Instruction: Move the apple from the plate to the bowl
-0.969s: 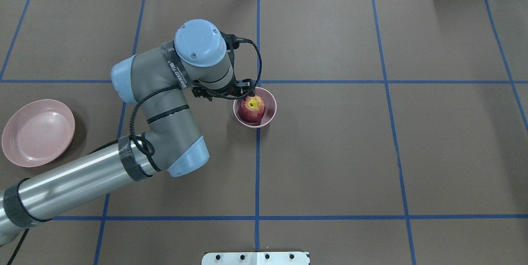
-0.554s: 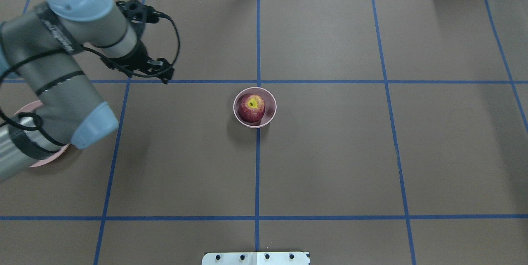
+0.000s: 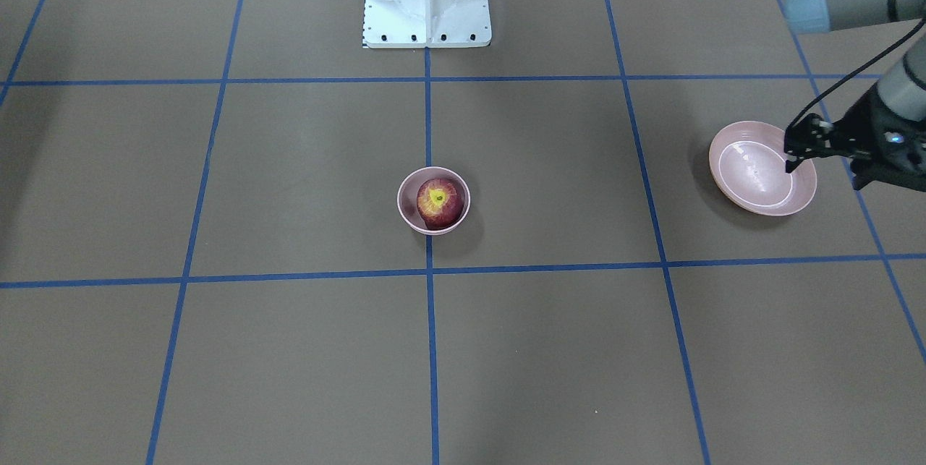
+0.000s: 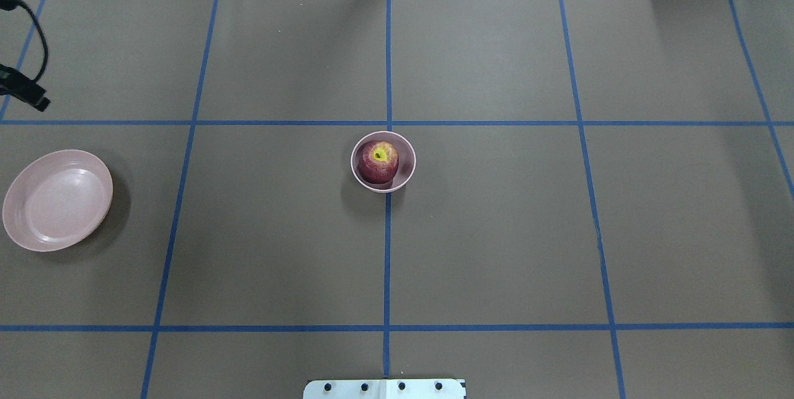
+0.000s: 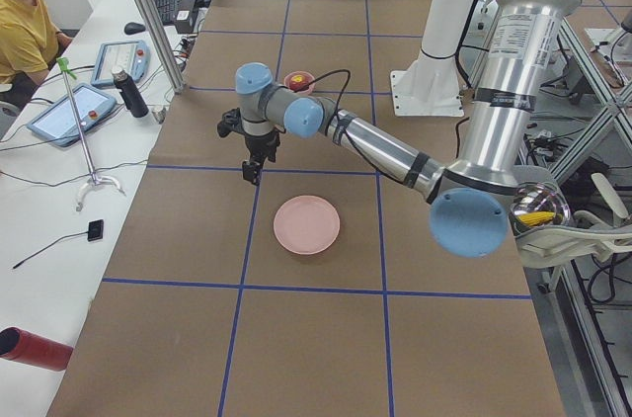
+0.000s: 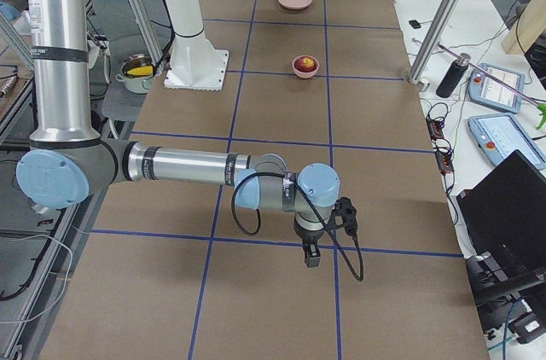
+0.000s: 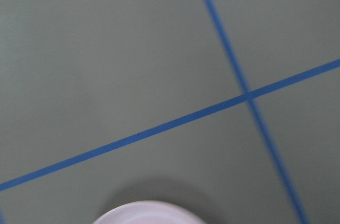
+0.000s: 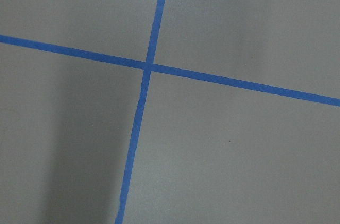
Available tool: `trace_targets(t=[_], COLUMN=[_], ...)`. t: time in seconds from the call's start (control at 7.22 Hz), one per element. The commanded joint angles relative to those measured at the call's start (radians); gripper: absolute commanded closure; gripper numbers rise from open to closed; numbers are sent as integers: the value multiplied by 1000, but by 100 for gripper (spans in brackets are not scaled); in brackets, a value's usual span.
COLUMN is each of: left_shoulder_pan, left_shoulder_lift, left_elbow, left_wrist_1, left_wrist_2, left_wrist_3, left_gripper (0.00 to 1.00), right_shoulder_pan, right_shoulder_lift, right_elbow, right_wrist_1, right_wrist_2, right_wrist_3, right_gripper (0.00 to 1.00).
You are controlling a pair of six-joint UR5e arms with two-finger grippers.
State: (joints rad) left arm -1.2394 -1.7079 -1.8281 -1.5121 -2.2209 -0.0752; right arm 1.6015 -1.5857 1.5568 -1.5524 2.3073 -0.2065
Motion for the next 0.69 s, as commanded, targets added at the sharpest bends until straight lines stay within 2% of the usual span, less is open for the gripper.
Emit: trace_targets(t=[0.0, 0.14, 0.28, 0.42, 0.55], left_shoulder_pan=[-163, -231, -283, -325, -333], left_shoulder_lift=[123, 199, 241, 222, 209], left_elbow=[38, 29, 41, 103, 104], left_wrist_1=[-2, -16, -29, -33, -27], left_wrist_2=[-86, -100, -91, -97, -105], left_wrist_3=[218, 300, 304, 302, 293], left_gripper=[2, 1, 1, 1, 1], right_shoulder_pan=[0, 0, 0, 0, 0], right_shoulder_lift=[0, 0, -2, -2, -2], right_elbow=[0, 0, 2, 0, 3], right_wrist_1=[0, 0, 0, 2, 0], right_wrist_2=[6, 7, 10, 12, 12], right_wrist_3=[1, 1, 1, 1, 1], right_gripper=[0, 0, 0, 0, 0])
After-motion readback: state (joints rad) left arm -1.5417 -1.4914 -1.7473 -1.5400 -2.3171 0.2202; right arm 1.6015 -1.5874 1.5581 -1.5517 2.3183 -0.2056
